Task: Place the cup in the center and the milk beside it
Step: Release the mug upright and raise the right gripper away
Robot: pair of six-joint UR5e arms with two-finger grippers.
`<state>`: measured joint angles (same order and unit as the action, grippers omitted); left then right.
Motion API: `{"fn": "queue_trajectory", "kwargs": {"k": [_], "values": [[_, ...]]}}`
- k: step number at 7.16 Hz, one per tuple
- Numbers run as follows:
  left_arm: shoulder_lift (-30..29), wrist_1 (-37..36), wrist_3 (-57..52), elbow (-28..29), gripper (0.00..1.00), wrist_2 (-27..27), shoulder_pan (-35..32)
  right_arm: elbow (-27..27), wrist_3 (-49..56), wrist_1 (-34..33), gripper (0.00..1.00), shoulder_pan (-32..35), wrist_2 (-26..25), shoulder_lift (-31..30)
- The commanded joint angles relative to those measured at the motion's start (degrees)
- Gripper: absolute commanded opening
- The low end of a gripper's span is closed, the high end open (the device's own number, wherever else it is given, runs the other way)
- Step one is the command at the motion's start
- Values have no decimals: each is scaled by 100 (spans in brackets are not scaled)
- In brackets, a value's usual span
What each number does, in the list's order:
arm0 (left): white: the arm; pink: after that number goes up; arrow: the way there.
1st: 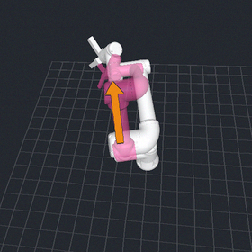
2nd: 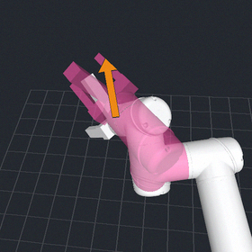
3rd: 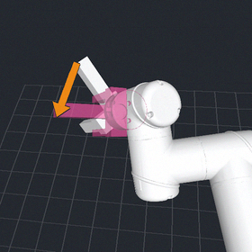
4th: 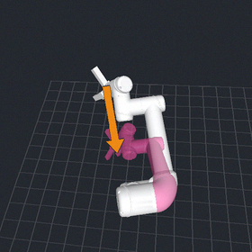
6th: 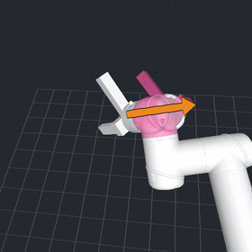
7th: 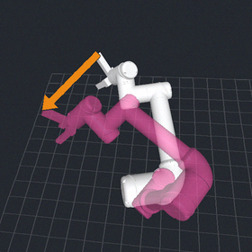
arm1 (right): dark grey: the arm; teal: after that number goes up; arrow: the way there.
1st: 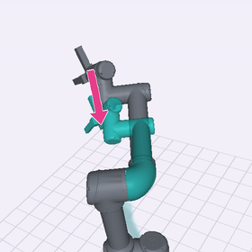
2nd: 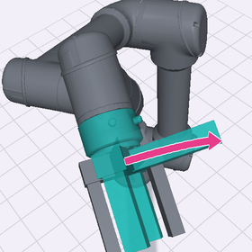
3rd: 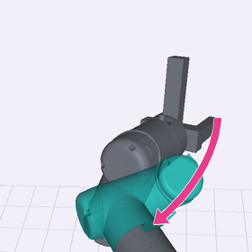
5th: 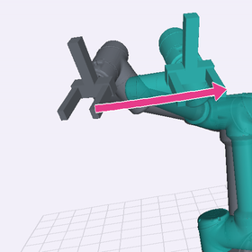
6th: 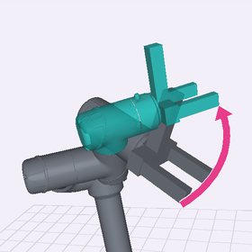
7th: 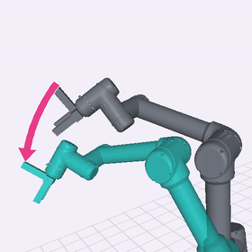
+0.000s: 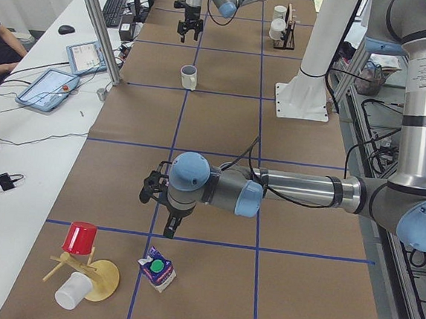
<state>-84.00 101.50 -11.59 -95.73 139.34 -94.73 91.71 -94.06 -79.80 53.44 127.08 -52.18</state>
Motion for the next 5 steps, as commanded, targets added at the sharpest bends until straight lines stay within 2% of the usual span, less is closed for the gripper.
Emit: {"fn": "queue_trajectory", "kwargs": {"k": [1, 3, 5], "values": [[-46, -7, -1586, 335, 98, -47, -430, 374, 1594, -10, 100, 910, 536, -896], [-281, -7, -2116, 450, 98, -676, -450, 339, 3052, -70, 100, 1421, 590, -1389], [-598, 63, -2382, 1081, 98, -680, -467, 365, 4915, -753, 100, 1853, 573, -1654]]}}
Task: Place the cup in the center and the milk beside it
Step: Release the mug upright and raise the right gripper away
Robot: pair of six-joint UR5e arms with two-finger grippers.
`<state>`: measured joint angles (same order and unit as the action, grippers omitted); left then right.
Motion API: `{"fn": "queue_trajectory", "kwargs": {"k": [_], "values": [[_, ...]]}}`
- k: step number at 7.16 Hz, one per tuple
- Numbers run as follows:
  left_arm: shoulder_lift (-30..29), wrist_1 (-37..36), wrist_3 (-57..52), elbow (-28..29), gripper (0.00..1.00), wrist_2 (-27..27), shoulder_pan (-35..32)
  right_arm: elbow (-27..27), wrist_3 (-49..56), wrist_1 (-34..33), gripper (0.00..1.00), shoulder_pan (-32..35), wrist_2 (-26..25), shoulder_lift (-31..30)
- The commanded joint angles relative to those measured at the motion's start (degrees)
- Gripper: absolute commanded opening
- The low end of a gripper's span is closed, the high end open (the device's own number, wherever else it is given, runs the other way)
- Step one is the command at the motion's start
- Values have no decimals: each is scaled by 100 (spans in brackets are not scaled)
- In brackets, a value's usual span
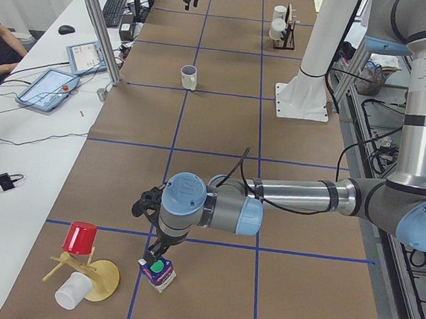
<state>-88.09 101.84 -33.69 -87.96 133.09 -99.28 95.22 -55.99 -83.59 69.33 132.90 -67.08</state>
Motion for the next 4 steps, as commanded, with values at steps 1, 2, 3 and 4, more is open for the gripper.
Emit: {"fn": "queue_trajectory", "kwargs": {"k": [1, 2, 3, 4], "values": [[-200, 47, -173, 376, 98, -55, -13, -3, 1587, -525, 100, 335, -53, -217], [-217, 38, -147, 437, 98, -55, -13, -38, 1835, -527, 100, 353, -71, -278], [-313, 29, -147, 568, 98, -55, -13, -48, 1855, -527, 100, 362, -80, -314], [-453, 29, -112, 752, 98, -46, -4, -22, 1942, -527, 100, 388, -71, -375]]}}
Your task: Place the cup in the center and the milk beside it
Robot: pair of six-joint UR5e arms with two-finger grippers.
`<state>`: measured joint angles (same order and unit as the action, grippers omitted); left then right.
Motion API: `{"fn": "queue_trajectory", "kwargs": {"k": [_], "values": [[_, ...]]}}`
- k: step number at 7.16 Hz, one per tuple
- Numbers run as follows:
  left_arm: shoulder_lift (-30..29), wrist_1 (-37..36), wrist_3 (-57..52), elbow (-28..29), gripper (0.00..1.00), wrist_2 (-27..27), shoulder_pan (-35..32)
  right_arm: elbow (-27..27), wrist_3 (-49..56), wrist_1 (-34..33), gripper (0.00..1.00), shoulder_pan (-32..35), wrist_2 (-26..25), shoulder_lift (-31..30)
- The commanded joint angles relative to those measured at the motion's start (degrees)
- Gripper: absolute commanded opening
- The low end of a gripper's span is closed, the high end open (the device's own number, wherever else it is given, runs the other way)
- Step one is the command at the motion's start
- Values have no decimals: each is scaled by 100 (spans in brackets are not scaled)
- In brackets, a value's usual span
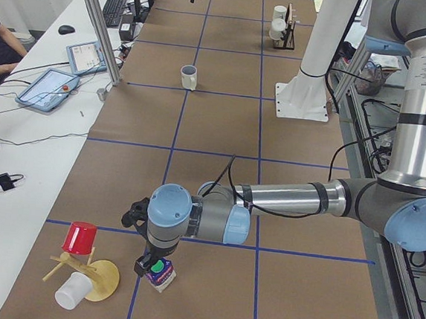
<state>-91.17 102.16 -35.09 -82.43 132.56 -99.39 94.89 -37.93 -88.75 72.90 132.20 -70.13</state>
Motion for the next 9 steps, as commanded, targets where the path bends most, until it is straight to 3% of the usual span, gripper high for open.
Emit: {"fn": "queue_trajectory", "kwargs": {"k": [1, 9], "values": [[-173, -12, 81, 236, 98, 6, 25, 30, 346, -11, 100, 49, -1, -167], [-243, 76, 609, 412, 98, -2, 332, -49, 374, -2, 100, 5, -36, -194]]}}
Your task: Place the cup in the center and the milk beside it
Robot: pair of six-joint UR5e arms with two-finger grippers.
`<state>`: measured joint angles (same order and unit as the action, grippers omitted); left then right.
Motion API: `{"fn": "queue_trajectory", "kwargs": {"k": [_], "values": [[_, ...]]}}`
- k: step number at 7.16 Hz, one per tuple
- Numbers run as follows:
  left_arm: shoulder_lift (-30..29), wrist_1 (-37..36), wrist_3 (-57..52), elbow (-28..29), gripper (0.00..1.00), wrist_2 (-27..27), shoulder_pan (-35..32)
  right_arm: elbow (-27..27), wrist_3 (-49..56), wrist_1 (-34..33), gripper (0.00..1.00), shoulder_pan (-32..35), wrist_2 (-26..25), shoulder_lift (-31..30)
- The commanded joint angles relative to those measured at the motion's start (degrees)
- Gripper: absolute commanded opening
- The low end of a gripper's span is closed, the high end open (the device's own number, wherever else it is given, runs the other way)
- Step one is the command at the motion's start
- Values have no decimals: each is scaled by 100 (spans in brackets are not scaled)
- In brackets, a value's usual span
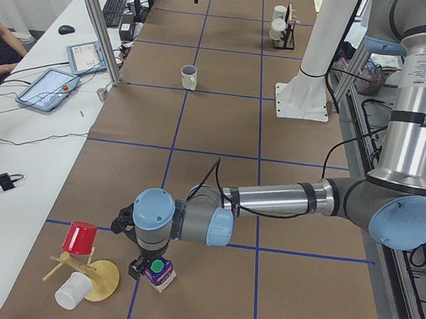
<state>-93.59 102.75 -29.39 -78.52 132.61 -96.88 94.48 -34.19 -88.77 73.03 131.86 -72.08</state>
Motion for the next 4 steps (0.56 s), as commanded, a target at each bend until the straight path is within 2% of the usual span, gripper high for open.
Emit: {"fn": "queue_trajectory", "kwargs": {"k": [1, 4], "values": [[-18, 25, 39, 73, 98, -7, 116, -17, -9, 0, 100, -26, -3, 18], [-62, 218, 48, 345, 98, -7, 195, -18, -17, 0, 100, -52, -37, 27]]}}
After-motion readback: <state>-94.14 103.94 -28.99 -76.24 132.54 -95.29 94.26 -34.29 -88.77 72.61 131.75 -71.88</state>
